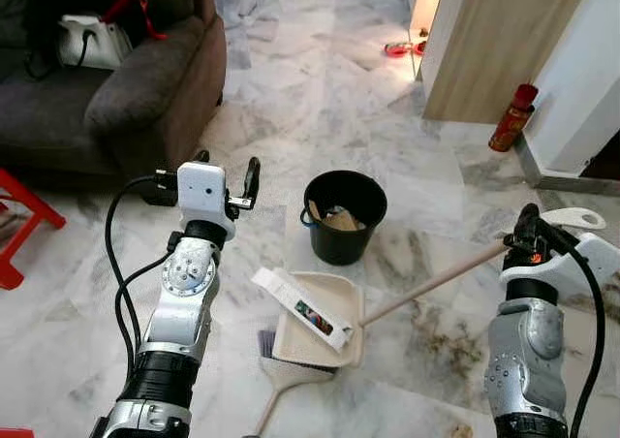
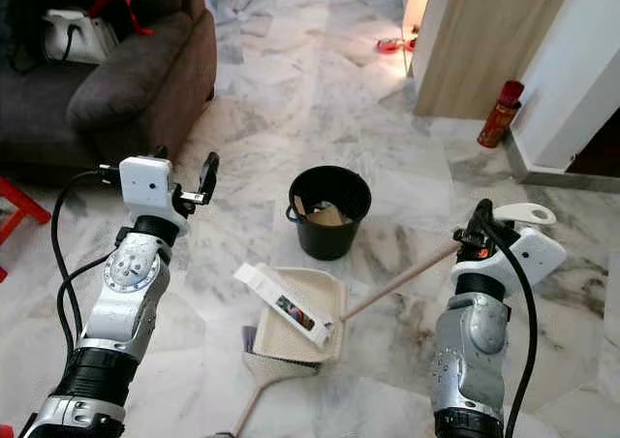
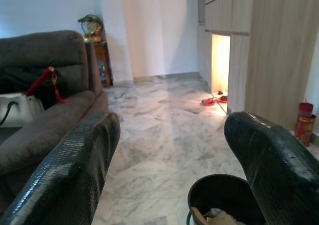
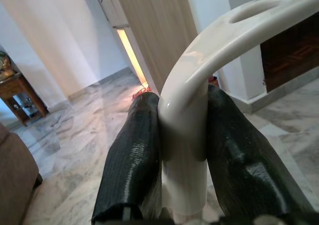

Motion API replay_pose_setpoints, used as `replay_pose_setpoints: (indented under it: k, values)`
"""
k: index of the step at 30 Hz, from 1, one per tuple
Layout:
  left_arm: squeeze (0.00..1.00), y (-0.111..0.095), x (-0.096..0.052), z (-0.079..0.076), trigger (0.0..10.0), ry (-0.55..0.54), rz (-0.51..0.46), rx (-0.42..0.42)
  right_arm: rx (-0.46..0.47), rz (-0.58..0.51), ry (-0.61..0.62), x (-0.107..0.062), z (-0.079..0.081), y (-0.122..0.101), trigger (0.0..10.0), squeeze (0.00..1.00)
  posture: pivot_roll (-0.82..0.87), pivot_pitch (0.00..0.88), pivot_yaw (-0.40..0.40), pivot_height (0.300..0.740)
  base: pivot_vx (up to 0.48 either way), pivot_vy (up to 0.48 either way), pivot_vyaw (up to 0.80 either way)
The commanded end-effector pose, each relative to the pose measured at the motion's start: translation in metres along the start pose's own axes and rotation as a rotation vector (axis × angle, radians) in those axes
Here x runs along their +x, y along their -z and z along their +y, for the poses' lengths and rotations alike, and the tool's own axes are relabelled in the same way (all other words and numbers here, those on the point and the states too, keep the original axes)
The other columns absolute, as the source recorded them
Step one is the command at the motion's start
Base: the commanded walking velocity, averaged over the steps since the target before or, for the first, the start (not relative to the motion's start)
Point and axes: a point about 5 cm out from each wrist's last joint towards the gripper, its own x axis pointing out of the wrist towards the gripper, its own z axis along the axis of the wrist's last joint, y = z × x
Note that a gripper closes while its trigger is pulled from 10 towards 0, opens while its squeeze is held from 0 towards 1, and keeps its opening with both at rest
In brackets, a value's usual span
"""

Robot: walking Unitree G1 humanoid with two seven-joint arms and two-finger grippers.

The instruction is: Sweep floor

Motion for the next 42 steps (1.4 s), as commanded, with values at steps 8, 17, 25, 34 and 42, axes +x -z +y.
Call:
replay_pose_setpoints:
  k: [8,17,25,34,42]
  values:
    - [0.33,-0.003,0.001,0.002,10.0,-0.007,-0.015,0.010,0.028,-0.057,-0.011,0.002,0.005,-0.012,10.0,0.00,0.07,0.133,-0.011,0.740,0.000,0.000,0.00]
    - [0.00,-0.002,0.001,0.009,10.0,-0.002,-0.007,0.036,0.034,-0.045,0.004,-0.002,0.005,-0.006,10.0,0.00,0.08,0.148,0.013,0.740,0.000,0.000,0.00]
    - [0.00,-0.005,0.018,0.008,10.0,0.046,-0.014,0.061,0.027,-0.107,0.074,-0.006,-0.010,-0.018,10.0,0.00,0.03,0.118,0.075,0.740,0.000,0.000,0.00]
    - [0.00,-0.006,0.018,0.006,10.0,0.044,-0.017,0.049,-0.001,-0.123,0.086,-0.002,-0.019,-0.025,10.0,0.00,0.03,0.126,0.074,0.740,0.000,0.000,0.00]
    - [0.00,-0.009,0.025,0.007,10.0,0.039,-0.039,0.052,0.010,-0.111,0.088,-0.002,-0.016,-0.021,10.0,0.00,0.05,0.110,0.065,0.740,0.000,0.000,0.00]
